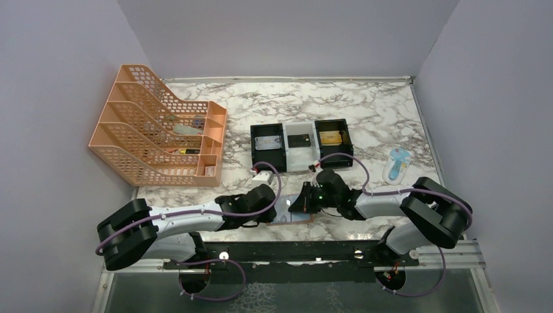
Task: Take the credit cards out of the card holder
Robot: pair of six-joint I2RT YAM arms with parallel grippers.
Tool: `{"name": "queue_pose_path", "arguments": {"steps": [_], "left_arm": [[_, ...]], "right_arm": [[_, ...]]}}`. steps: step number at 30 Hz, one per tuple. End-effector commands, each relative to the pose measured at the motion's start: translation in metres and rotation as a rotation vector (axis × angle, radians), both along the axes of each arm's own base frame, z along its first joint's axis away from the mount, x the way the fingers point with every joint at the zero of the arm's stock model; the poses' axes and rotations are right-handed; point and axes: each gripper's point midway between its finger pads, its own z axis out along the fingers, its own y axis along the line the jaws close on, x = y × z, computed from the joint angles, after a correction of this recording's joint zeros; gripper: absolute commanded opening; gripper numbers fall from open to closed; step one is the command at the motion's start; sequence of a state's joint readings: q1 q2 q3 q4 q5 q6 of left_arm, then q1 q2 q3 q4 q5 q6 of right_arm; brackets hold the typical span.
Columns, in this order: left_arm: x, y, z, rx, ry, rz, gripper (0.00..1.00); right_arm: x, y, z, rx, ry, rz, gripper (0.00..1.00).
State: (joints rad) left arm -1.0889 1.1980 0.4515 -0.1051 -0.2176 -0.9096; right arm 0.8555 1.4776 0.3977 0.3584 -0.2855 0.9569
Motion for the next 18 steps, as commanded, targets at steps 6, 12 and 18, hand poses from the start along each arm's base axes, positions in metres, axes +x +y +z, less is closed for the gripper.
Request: {"name": "queue_pose_path", "arguments": {"steps": [6, 12, 18], "left_arm": [[-0.002, 0.01, -0.005, 0.092, 0.006, -0.021, 0.23], [-0.003, 0.01, -0.003, 0.08, 0.006, -0.015, 0.26], [0.003, 0.004, 0.017, 0.018, -0.038, -0.012, 0.4]], "right_arm": [[-0.005, -0.015, 0.002, -0.011, -0.031, -0.024, 0.01], [-0.001, -0.023, 0.003, -0.048, -0.062, -0.041, 0.01], [-0.001, -0.023, 0.004, -0.06, -0.068, -0.029, 0.01]]}}
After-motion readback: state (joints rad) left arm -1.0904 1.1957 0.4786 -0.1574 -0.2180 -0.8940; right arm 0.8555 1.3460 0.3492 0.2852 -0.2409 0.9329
